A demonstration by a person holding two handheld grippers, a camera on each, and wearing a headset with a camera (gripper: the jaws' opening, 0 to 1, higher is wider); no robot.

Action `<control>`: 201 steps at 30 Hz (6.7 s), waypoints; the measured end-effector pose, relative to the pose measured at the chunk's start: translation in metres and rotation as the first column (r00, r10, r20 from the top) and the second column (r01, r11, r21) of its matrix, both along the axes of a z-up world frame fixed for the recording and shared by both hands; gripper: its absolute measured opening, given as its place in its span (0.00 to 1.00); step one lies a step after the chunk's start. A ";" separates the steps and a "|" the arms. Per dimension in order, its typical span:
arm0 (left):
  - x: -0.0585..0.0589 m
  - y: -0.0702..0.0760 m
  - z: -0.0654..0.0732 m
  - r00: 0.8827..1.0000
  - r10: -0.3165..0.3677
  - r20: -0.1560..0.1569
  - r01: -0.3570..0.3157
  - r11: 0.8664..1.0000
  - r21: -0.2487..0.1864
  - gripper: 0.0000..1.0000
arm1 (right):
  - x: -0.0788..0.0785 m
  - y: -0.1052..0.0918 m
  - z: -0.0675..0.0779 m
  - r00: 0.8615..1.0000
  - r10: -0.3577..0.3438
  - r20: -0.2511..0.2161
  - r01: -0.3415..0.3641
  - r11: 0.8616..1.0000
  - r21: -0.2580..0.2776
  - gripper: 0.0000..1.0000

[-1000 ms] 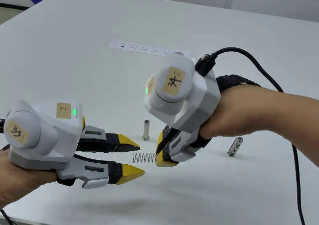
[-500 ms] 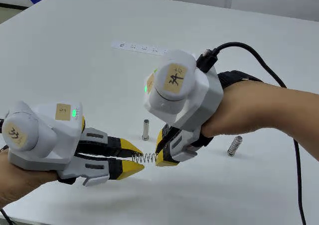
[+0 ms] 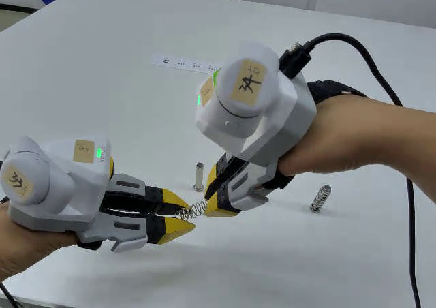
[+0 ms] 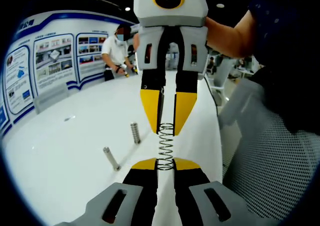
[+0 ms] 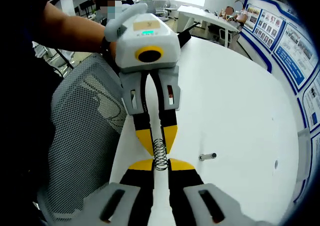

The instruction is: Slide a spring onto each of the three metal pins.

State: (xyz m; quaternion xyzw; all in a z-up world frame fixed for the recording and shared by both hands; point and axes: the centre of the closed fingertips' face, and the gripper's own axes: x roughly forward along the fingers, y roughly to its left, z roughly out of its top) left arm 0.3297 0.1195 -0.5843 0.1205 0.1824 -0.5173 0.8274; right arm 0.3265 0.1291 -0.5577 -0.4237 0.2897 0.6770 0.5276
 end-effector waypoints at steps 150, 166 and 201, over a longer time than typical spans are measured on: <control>0.011 0.034 0.000 0.979 0.203 -0.025 -0.205 0.976 -0.077 0.50 | 0.091 0.031 -0.085 0.992 -0.111 0.057 0.119 0.981 -0.153 0.12; 0.013 0.036 0.000 0.978 0.207 -0.028 -0.209 0.975 -0.072 0.50 | 0.094 0.024 -0.075 0.989 -0.142 0.051 0.147 0.982 -0.115 0.18; 0.019 0.038 0.002 0.975 0.220 -0.035 -0.222 0.973 -0.065 0.54 | 0.111 -0.062 -0.031 0.931 -0.364 0.017 0.361 0.927 0.105 0.31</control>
